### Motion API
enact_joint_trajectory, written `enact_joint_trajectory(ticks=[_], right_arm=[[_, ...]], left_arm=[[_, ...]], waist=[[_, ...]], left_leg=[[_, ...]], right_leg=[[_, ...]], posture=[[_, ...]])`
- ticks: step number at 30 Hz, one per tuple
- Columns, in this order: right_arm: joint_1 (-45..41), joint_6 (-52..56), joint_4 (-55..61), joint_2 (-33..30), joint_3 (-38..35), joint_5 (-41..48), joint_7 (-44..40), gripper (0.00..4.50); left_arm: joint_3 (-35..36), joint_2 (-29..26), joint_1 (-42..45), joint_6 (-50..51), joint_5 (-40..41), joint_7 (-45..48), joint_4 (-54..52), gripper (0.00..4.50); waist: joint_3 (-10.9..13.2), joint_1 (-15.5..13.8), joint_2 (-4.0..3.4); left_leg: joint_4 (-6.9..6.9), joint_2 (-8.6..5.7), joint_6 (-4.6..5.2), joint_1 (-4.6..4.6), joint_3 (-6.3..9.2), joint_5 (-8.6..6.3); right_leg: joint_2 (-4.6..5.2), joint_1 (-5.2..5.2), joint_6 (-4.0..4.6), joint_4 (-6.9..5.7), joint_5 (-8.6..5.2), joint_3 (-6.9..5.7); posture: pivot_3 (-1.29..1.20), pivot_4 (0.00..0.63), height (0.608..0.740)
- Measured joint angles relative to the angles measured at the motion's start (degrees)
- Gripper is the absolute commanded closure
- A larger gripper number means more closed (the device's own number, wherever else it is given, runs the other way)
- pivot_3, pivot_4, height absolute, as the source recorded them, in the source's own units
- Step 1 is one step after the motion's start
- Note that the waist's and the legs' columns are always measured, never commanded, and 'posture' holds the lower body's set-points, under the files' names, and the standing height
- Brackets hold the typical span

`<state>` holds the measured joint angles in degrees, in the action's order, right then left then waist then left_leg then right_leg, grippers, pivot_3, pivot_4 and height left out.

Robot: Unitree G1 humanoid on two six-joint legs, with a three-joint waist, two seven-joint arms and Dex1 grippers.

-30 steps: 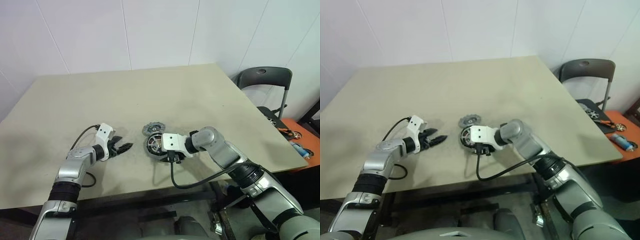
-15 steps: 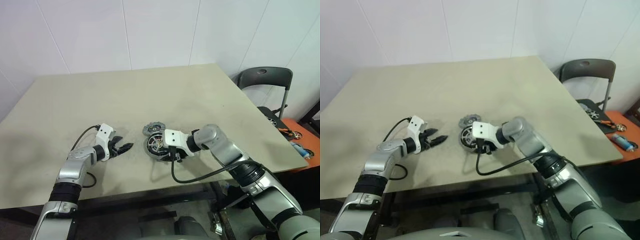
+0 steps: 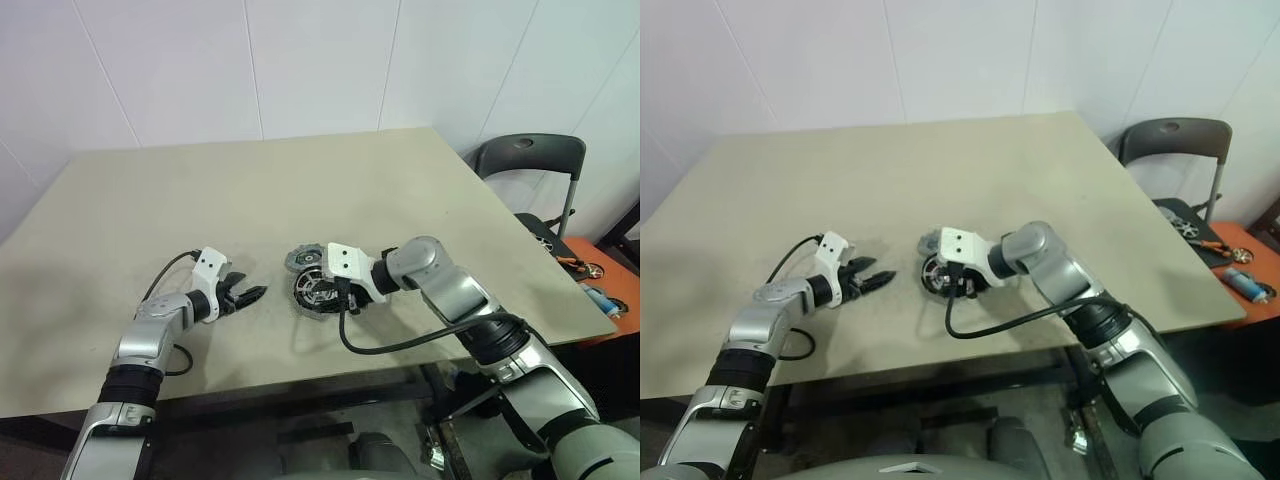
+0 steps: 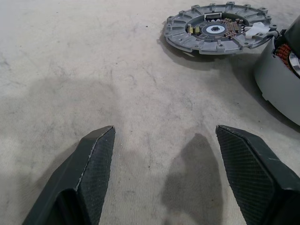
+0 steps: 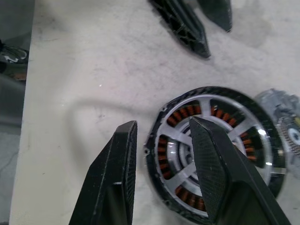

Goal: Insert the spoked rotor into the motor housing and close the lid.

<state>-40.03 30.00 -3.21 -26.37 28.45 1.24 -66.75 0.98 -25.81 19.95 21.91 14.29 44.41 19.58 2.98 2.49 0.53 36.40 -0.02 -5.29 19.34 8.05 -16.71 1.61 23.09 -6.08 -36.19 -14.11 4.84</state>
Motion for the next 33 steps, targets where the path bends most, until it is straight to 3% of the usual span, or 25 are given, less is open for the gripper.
enact_joint_trajectory(ticks=[10, 14, 28, 32, 33], right_arm=[[0.32, -1.29, -0.35, 0.07, 0.32, -1.09, 0.76, 2.65], [0.63, -2.46, -1.26, 0.25, 0.55, -2.16, 1.3, 3.53], [1.18, -2.96, -2.2, 0.48, 1.35, -3.23, 1.08, 3.53], [1.56, -3.3, -2.19, 0.48, 2.17, -3.24, 0.8, 4.43], [1.61, -3.76, -2.04, 0.41, 2.14, -3.22, 0.67, 4.47]], left_arm=[[-0.05, 0.0, -0.12, -0.23, -0.06, -0.65, -0.07, 0.86], [-0.08, 0.0, -0.47, -0.32, -0.07, -0.79, -0.53, 0.86], [-0.04, 0.0, -1.1, -0.56, -0.05, -1.11, -1.2, 0.86], [-0.03, 0.0, -1.15, -0.56, -0.05, -1.15, -1.25, 0.86], [0.0, 0.0, -1.19, -0.54, -0.05, -1.17, -1.24, 0.86]], waist=[[0.0, 0.01, 0.0], [0.0, 0.02, 0.0], [0.0, 0.03, 0.0], [0.0, 0.04, 0.0], [0.0, 0.07, 0.0]], left_leg=[[0.0, 0.0, 0.0, 0.0, 0.0, 0.0], [0.0, 0.0, 0.0, 0.0, 0.0, 0.0], [-0.02, 0.0, 0.0, -0.01, 0.0, 0.0], [-0.02, 0.0, 0.0, -0.01, 0.0, 0.0], [-0.02, 0.0, 0.0, -0.02, 0.0, 0.0]], right_leg=[[0.0, 0.0, 0.0, 0.0, 0.0, 0.0], [0.0, 0.0, 0.0, 0.0, 0.0, 0.0], [0.0, 0.0, 0.0, 0.0, 0.0, 0.0], [0.0, 0.0, 0.0, 0.0, 0.0, 0.0], [0.0, 0.0, 0.0, 0.0, 0.0, 0.0]], posture=[[0.0, 0.0, 0.74], [0.0, 0.0, 0.74], [0.0, 0.0, 0.74], [0.0, 0.0, 0.74], [0.0, 0.0, 0.74]])
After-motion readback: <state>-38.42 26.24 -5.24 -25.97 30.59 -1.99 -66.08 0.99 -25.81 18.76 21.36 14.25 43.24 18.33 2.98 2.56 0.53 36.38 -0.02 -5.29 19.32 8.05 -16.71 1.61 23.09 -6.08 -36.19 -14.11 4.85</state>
